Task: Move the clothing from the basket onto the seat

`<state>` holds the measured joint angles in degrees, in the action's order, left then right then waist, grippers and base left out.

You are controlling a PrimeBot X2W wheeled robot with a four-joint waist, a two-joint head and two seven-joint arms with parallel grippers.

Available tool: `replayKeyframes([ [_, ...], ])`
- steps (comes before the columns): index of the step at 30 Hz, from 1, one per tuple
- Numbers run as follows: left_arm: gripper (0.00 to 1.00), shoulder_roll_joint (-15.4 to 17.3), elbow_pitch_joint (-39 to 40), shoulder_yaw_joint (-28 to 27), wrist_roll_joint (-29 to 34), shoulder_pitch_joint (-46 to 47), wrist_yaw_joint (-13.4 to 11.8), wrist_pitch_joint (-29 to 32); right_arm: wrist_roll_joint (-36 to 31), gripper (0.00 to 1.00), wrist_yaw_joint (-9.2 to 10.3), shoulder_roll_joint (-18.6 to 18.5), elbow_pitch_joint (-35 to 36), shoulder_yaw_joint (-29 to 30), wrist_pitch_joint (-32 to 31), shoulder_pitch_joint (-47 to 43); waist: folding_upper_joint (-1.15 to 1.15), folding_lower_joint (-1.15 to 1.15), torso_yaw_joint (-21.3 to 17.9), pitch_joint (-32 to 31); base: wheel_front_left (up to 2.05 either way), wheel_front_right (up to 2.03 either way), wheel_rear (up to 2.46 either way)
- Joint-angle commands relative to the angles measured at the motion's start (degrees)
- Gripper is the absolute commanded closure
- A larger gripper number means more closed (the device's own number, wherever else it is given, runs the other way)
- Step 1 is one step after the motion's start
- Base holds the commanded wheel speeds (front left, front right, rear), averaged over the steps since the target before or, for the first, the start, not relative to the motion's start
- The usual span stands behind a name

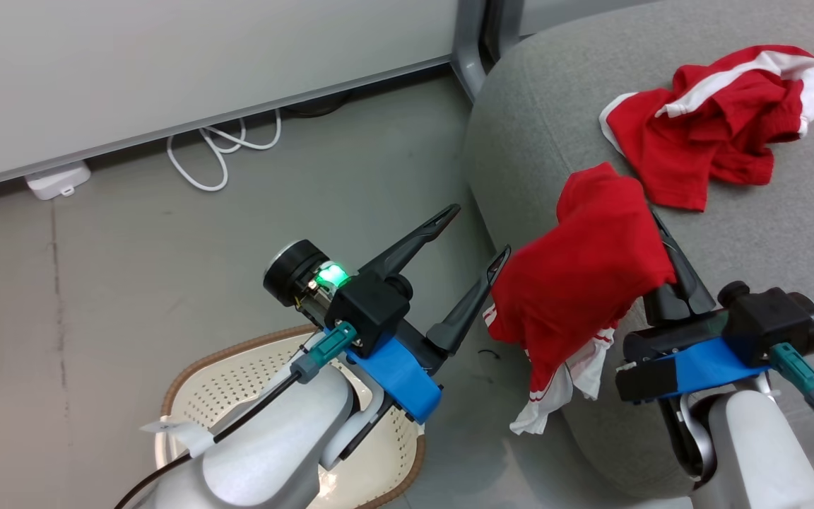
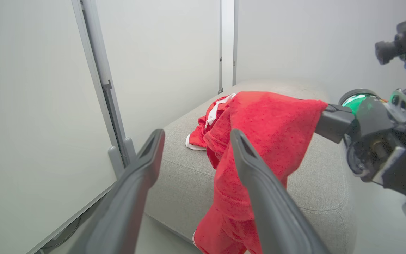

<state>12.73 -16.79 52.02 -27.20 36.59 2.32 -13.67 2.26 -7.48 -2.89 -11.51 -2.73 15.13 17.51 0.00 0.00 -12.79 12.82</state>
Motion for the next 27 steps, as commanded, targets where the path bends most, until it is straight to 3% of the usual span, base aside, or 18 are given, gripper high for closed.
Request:
replayKeyframes([
  [1, 0.0, 0.0, -0.2, 0.0, 0.4, -0.4, 0.0, -0.3, 0.1, 1.0, -0.03, 0.0, 0.6, 0.7, 0.0, -0.8, 0.0, 0.0, -0.9, 0.4, 0.0, 0.0, 0.0],
  [14, 0.0, 0.4, 0.1, -0.1, 1.0, 1.0, -0.1, -1.0, -0.5, 1.0, -0.03, 0.0, 4.0, 1.7, 0.0, 1.2, 0.0, 0.0, -2.7, 2.4, 0.0, 0.0, 0.0],
  [27, 0.0, 3.2, 3.4, -1.0, 2.8, 5.3, -0.6, 0.5, -1.5, 1.0, -0.02, -3.4, 8.8, 6.3, 0.0, 22.3, 0.0, 0.0, -2.4, 13.0, 0.0, 0.0, 0.0],
])
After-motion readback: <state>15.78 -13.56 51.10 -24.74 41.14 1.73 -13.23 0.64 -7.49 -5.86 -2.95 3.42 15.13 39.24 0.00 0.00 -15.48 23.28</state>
